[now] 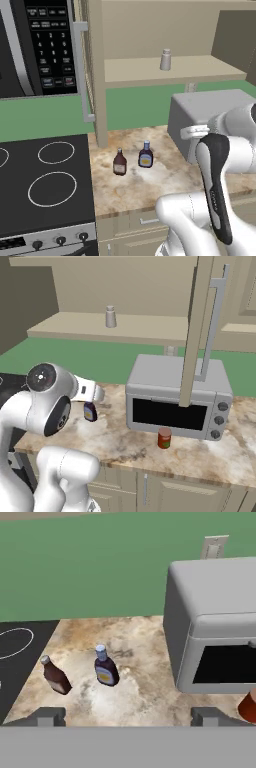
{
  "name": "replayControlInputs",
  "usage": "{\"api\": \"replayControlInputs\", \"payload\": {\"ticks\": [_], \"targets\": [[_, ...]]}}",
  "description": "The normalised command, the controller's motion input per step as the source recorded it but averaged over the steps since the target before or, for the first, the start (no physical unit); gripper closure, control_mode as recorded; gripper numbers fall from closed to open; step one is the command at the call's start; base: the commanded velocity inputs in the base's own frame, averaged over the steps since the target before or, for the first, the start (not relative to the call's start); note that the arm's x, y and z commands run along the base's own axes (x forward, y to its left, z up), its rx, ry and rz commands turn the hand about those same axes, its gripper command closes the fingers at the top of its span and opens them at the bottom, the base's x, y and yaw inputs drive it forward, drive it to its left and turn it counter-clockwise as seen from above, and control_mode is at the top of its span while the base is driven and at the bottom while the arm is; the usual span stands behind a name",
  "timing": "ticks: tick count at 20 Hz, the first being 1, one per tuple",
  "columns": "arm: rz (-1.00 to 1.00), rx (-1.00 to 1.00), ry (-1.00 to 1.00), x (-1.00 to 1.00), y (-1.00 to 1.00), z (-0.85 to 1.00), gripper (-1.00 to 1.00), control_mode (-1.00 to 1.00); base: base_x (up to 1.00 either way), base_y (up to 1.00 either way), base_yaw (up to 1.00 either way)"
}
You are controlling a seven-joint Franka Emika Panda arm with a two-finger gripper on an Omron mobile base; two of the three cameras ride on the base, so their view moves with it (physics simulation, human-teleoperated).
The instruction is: There are various items on the counter. Only move the condiments/shakers into the cabinet.
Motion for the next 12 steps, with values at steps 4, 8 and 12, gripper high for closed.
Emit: {"api": "replayControlInputs", "payload": {"ticks": [4,8,12], "targets": [[0.0,-0.05,0.16,-0.01,0.18,-0.64,-1.0,-1.0,0.0,0.0,0.0],[0.0,-0.08,0.16,0.07,0.6,-0.64,-1.0,-1.0,0.0,0.0,0.0],[-0.01,-0.01,0.16,0.2,0.8,-0.58,-1.0,-1.0,0.0,0.0,0.0]]}}
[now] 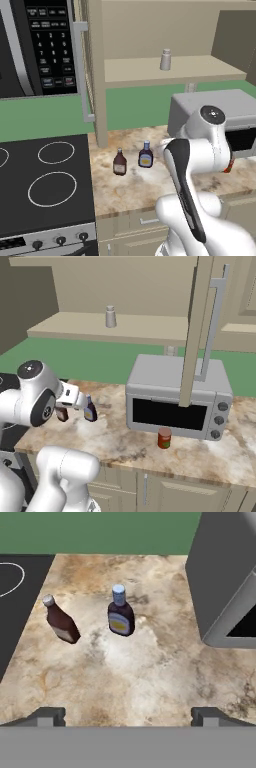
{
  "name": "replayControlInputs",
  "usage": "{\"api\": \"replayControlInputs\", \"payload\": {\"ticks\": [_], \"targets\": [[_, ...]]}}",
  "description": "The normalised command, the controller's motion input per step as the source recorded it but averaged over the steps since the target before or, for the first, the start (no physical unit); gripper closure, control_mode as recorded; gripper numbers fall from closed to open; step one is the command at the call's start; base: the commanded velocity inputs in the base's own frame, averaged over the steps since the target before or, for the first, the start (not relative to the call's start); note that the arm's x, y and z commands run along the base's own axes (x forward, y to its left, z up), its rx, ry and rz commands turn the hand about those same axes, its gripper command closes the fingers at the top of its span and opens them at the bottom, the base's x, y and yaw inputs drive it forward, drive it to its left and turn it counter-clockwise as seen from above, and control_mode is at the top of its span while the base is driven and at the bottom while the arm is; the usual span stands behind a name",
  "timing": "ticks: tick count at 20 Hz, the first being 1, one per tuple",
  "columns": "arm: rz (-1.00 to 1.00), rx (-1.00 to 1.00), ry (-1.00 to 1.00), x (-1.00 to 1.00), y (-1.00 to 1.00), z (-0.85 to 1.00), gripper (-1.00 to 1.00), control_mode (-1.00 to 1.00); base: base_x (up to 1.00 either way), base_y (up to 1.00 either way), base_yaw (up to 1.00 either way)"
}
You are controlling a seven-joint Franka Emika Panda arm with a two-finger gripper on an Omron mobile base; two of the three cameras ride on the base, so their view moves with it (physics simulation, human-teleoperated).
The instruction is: There are various items on the counter. Only move the condiments/shakers into the cabinet.
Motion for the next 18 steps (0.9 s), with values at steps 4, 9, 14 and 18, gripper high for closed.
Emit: {"api": "replayControlInputs", "payload": {"ticks": [4,9,14,18], "targets": [[0.0,0.0,0.18,0.25,0.68,-0.32,-1.0,-1.0,0.0,0.0,0.0],[0.0,0.0,0.04,0.08,0.1,-0.02,-1.0,-1.0,0.0,0.0,0.0],[-0.03,0.0,0.01,0.47,0.0,0.0,-1.0,-1.0,0.0,0.0,0.0],[-0.03,0.0,0.01,0.56,0.0,0.0,-1.0,-1.0,0.0,0.0,0.0]]}}
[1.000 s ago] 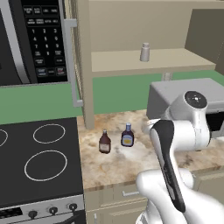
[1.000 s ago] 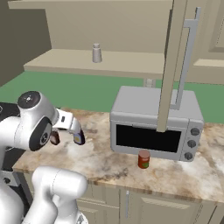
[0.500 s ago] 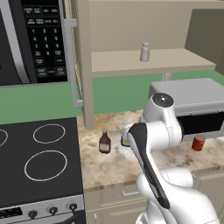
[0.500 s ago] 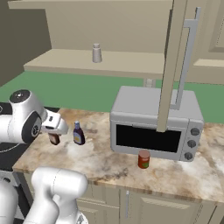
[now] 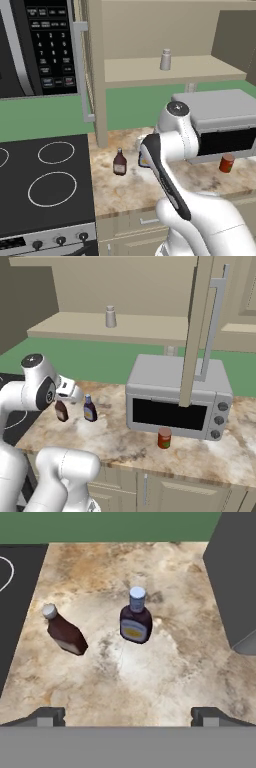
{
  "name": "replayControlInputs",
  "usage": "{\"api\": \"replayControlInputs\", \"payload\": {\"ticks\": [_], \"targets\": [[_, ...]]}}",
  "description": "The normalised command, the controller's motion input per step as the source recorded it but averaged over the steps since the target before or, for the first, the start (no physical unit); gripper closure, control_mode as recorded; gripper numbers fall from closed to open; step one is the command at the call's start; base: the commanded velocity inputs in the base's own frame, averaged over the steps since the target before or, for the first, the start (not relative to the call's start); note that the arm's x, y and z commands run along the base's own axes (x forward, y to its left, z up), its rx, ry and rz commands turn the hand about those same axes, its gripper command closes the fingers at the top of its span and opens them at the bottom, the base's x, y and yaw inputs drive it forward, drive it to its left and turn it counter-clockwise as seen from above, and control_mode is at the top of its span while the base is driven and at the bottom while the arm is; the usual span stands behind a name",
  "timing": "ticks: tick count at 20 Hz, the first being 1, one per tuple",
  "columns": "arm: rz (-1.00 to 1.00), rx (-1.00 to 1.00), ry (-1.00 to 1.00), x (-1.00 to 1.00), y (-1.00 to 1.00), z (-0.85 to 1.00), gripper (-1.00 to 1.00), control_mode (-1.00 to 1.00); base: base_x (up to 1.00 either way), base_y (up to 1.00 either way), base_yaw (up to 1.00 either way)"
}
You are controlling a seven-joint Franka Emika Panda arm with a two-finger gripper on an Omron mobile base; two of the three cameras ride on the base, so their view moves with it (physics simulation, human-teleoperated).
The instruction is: There are various items on the counter. Only move the condiments/shakers into the cabinet.
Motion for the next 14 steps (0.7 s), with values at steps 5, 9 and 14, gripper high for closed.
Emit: {"api": "replayControlInputs", "payload": {"ticks": [5,9,14], "targets": [[0.0,0.0,0.0,0.24,0.0,0.0,-1.0,-1.0,0.0,0.0,0.0],[0.0,0.0,0.0,0.01,0.0,0.0,-1.0,-1.0,0.0,0.0,0.0],[0.0,0.0,0.0,0.0,0.0,-0.12,-1.0,-1.0,0.0,0.0,0.0]]}}
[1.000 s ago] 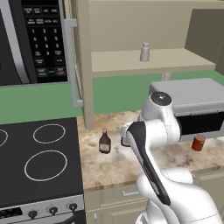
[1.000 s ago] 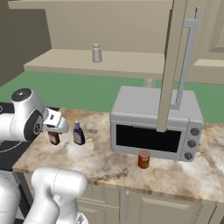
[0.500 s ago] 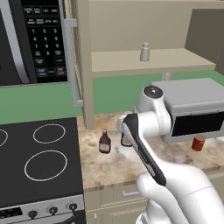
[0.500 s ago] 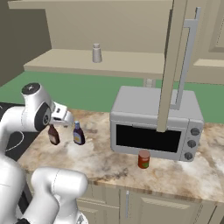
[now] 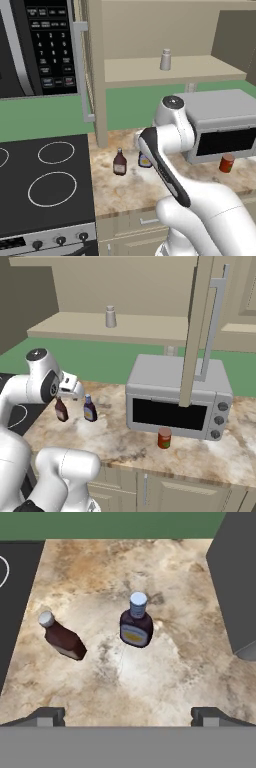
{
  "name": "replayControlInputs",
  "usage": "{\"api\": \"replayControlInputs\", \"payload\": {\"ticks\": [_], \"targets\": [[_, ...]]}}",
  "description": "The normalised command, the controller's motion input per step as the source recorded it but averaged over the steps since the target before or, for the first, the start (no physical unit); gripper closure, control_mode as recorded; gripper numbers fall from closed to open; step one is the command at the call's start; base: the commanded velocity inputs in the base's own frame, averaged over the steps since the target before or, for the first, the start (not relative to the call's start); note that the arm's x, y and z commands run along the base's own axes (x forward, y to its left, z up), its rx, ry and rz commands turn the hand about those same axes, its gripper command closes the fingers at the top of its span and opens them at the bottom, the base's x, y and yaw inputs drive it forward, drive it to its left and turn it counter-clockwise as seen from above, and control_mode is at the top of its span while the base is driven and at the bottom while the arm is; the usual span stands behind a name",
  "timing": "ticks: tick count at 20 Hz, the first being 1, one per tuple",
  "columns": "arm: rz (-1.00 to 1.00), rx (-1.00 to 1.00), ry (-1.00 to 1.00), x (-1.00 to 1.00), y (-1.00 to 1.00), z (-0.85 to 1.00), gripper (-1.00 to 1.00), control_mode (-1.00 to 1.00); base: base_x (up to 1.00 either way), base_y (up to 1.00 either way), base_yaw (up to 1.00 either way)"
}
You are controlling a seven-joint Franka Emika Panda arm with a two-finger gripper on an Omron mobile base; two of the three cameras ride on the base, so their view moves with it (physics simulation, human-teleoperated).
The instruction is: There are various items on the counter. Only move the condiments/shakers into the cabinet.
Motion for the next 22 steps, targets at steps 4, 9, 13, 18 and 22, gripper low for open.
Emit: {"api": "replayControlInputs", "payload": {"ticks": [4,9,13,18,22], "targets": [[0.0,0.0,0.0,-0.01,-0.08,-0.23,-1.0,-1.0,0.0,0.0,0.0],[0.0,0.0,0.0,0.01,-0.26,-0.19,-1.0,-1.0,0.0,0.0,0.0],[0.0,0.0,-0.03,0.01,-0.1,-0.12,-1.0,-1.0,0.0,0.0,0.0],[0.0,0.0,-0.03,0.09,0.0,-0.08,-1.0,-1.0,0.0,0.0,0.0],[0.0,0.0,-0.03,0.22,0.0,-0.08,-1.0,-1.0,0.0,0.0,0.0]]}}
